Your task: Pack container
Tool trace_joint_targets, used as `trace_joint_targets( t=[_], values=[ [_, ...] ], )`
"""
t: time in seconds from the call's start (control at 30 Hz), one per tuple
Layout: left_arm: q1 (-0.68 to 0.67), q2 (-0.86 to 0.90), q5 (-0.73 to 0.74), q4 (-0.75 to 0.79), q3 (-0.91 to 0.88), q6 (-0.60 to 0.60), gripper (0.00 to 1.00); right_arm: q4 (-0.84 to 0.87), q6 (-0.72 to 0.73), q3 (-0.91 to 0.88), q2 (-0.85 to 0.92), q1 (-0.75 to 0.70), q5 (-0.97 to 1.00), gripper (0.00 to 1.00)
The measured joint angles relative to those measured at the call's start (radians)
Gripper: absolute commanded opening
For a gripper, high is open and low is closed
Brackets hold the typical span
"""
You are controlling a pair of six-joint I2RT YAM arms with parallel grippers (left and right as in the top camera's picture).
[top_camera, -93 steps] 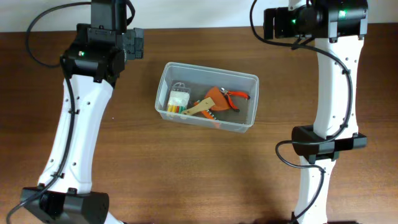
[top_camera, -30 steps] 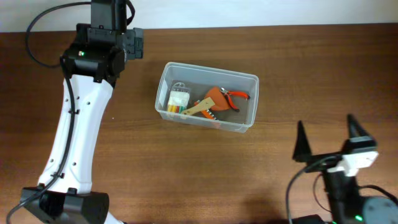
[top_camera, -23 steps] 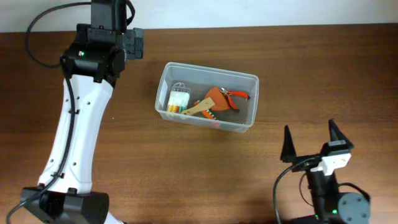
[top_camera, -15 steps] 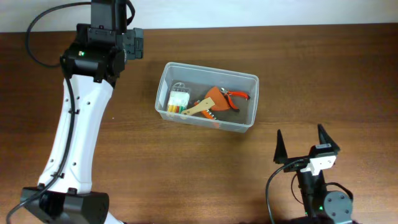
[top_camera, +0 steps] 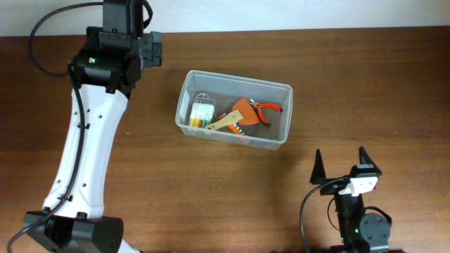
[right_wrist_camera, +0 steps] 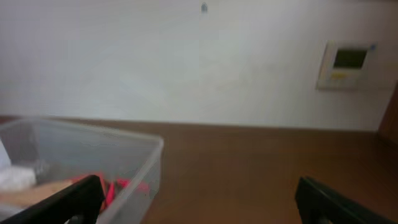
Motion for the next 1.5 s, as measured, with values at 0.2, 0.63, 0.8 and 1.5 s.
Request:
trace_joint_targets(
  t=[0.2, 0.63, 0.8, 1.5],
  values=[
    [0.0, 0.0, 0.0, 0.0, 0.0, 0.0, 0.99, -0.029, 0.0, -0.01, 0.0, 0.0, -0.008, 0.99],
    [0.0, 0.0, 0.0, 0.0, 0.0, 0.0, 0.99, -0.029, 0.0, -0.01, 0.0, 0.0, -0.011, 0.99],
    [0.0, 0.0, 0.0, 0.0, 0.0, 0.0, 0.99, -0.029, 0.0, -0.01, 0.0, 0.0, -0.012, 0.99],
    [0.0, -0.001, 0.0, 0.0, 0.0, 0.0, 0.99, -0.029, -0.001, -0.01, 0.0, 0.0, -0.011, 0.99]
  ],
)
